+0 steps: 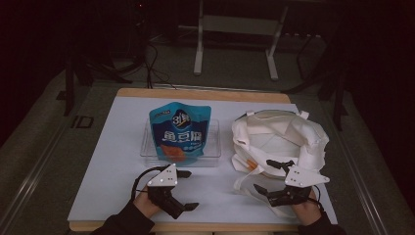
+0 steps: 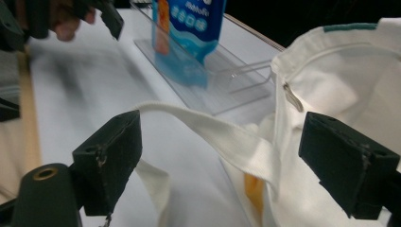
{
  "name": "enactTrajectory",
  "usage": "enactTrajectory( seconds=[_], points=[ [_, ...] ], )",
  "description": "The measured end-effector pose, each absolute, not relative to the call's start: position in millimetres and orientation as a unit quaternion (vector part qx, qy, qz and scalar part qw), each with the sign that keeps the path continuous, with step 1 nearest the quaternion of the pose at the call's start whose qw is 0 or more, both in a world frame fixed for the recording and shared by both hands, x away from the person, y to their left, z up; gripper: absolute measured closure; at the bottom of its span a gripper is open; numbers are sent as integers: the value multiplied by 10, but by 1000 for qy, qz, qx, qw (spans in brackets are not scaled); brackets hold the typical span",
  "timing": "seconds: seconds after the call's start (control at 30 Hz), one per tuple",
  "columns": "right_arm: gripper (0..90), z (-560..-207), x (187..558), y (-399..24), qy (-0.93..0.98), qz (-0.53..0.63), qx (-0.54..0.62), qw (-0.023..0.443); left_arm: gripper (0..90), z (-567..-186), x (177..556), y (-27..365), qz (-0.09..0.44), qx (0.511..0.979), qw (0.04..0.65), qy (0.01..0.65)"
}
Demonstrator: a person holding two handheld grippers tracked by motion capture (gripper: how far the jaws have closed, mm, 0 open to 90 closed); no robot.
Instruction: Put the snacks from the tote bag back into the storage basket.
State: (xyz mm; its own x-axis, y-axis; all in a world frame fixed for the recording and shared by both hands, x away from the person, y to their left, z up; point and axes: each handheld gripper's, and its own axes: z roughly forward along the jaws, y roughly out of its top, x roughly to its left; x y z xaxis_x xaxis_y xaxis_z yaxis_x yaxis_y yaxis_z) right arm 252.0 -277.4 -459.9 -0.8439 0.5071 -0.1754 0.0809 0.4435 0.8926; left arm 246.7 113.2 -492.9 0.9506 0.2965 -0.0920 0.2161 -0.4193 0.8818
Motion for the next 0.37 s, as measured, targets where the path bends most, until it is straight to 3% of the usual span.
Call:
enactTrajectory(
  seconds=[0.37],
  points=[
    [142,-4602,2535,-2797,822,496,177,215,13,-4996,2457,1118,30,847,508,155]
  ],
)
